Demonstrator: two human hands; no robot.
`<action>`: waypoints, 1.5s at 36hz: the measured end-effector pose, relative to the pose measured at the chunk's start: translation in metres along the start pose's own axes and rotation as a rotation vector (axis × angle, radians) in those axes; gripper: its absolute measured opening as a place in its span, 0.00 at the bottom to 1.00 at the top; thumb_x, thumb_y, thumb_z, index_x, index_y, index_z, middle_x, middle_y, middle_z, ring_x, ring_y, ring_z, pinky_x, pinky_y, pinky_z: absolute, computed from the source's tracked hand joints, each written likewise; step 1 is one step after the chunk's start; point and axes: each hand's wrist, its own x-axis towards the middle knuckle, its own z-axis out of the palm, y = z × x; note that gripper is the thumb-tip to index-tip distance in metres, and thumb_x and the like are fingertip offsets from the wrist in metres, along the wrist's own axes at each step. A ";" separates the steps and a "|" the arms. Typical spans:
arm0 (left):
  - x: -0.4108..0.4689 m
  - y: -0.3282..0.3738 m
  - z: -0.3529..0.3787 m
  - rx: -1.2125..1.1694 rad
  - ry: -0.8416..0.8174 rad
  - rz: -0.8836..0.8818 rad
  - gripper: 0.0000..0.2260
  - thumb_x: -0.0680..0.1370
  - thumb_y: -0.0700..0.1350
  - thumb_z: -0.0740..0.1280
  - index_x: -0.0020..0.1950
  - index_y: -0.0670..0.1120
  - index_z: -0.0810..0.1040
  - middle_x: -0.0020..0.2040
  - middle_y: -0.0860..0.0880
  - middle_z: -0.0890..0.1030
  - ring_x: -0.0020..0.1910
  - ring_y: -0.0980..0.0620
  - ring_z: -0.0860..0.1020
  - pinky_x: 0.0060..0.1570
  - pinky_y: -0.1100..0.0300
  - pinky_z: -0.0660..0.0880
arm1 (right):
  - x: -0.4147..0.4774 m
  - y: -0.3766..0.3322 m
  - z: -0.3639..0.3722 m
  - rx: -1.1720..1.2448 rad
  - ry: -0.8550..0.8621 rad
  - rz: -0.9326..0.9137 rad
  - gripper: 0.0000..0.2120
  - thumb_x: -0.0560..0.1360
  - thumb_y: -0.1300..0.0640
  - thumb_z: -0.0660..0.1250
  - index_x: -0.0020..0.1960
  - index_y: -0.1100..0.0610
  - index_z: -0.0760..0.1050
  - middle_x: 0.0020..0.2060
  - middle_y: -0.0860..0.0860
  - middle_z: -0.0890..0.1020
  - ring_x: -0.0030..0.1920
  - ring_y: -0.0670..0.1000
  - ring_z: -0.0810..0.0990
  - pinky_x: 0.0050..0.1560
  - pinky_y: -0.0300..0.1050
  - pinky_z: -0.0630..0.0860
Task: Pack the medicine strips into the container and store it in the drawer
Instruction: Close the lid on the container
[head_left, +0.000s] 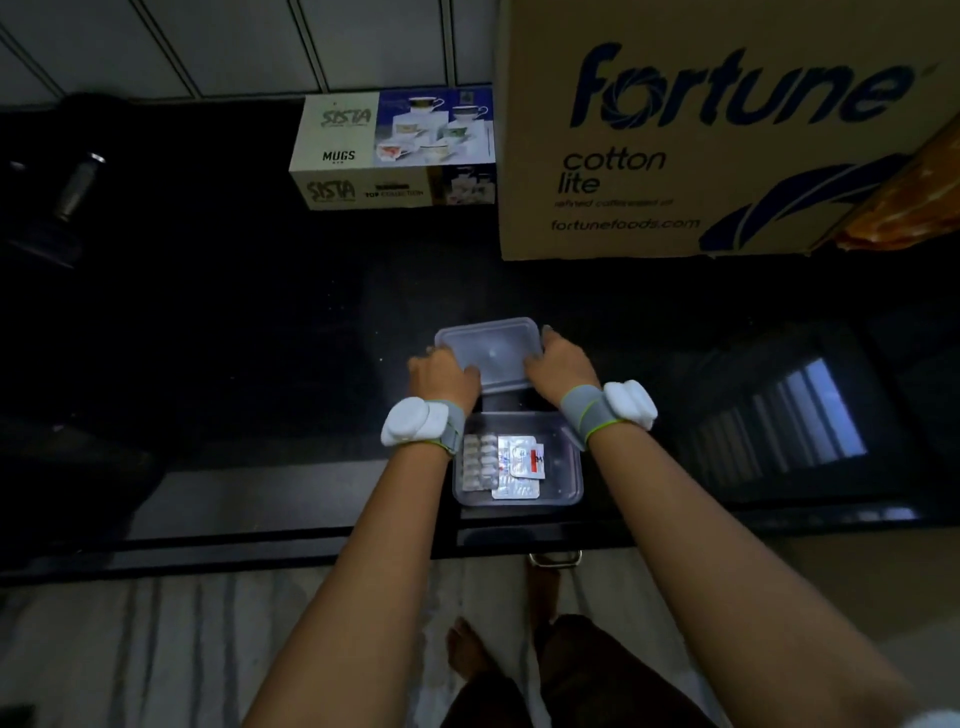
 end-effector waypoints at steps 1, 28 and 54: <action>0.002 0.000 0.002 -0.054 0.019 -0.011 0.16 0.76 0.44 0.63 0.56 0.33 0.77 0.56 0.33 0.80 0.59 0.34 0.75 0.52 0.51 0.75 | 0.002 0.000 0.001 0.037 0.000 0.012 0.30 0.77 0.58 0.58 0.77 0.60 0.56 0.72 0.61 0.69 0.72 0.61 0.68 0.68 0.48 0.67; -0.111 -0.047 0.001 -0.233 0.002 0.056 0.11 0.73 0.46 0.64 0.41 0.38 0.78 0.39 0.40 0.80 0.46 0.40 0.81 0.41 0.59 0.72 | -0.120 0.069 0.017 0.171 0.277 0.040 0.19 0.73 0.61 0.62 0.63 0.53 0.78 0.60 0.54 0.83 0.63 0.58 0.79 0.63 0.49 0.76; -0.067 -0.022 0.017 -0.062 -0.195 -0.016 0.35 0.77 0.35 0.57 0.80 0.48 0.45 0.74 0.41 0.58 0.70 0.38 0.66 0.70 0.54 0.62 | -0.085 0.045 0.022 0.004 0.187 0.035 0.33 0.76 0.65 0.56 0.77 0.48 0.56 0.63 0.62 0.77 0.62 0.64 0.76 0.57 0.50 0.74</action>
